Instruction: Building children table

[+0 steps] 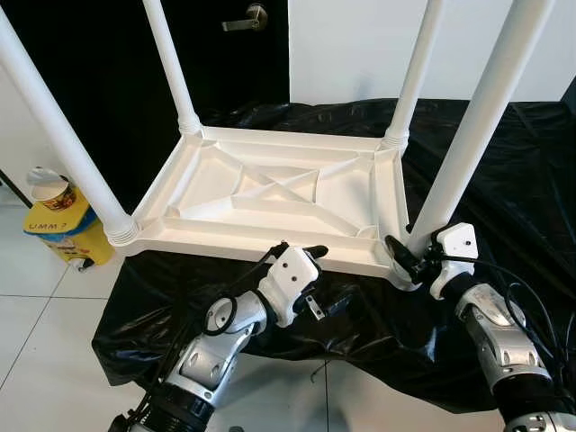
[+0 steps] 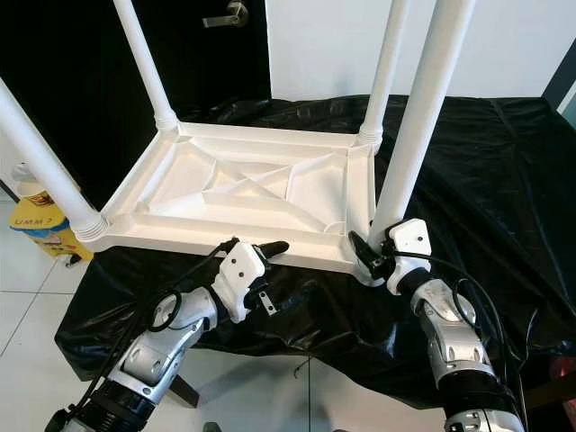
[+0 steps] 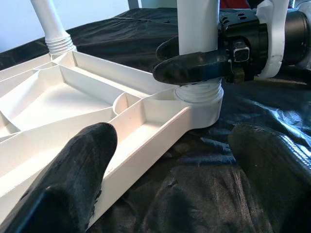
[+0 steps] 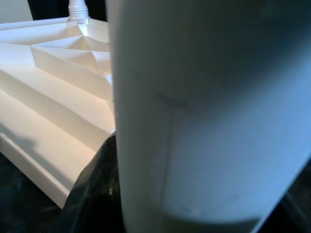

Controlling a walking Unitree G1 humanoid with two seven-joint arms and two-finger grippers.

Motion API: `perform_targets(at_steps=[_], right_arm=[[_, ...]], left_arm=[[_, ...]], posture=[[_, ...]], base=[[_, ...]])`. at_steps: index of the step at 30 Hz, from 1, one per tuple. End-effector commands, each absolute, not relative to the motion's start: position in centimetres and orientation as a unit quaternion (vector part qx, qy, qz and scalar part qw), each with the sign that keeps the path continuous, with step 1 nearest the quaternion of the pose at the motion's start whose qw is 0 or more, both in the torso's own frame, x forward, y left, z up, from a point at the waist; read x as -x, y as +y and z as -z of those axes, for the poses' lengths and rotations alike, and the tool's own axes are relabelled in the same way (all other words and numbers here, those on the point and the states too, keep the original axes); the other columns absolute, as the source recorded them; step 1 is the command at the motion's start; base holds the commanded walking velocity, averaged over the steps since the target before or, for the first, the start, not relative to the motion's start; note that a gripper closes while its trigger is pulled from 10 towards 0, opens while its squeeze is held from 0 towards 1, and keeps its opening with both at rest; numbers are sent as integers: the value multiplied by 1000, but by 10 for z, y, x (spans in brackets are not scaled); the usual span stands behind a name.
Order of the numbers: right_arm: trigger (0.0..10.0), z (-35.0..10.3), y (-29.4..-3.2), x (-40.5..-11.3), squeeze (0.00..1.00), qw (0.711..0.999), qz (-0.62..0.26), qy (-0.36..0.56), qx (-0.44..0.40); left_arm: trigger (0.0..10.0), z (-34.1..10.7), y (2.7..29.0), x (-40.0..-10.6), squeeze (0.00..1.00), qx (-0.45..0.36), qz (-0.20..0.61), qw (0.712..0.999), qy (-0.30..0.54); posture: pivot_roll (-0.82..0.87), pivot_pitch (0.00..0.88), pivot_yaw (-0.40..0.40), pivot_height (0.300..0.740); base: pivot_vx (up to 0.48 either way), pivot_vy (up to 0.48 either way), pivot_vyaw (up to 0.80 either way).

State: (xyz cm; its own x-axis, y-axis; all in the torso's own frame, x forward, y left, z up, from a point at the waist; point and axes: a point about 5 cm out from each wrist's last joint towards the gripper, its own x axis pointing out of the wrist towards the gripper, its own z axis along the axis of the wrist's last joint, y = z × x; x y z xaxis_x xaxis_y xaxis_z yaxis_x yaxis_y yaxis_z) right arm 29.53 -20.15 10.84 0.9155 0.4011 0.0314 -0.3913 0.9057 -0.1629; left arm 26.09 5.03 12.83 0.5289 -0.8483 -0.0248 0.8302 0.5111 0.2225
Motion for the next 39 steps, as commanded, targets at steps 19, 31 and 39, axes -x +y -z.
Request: perform_targets(at_steps=[19, 31, 39], right_arm=[[10000, -77, -192, -291, 0, 997, 60, 45, 29], [10000, -76, -166, -293, 0, 987, 151, 58, -6], [10000, -88, -155, -297, 0, 993, 111, 18, -22]], left_arm=[[10000, -125, 51, -259, 0, -107, 481, 870, -35], [10000, -125, 51, -258, 0, -104, 478, 871, -35], [10000, -125, 51, -257, 0, -103, 476, 873, -34]], posture=[[33, 41, 3, 740], [42, 45, -7, 740], [47, 45, -6, 740]], base=[[0, 0, 0], [0, 0, 0], [0, 0, 0]])
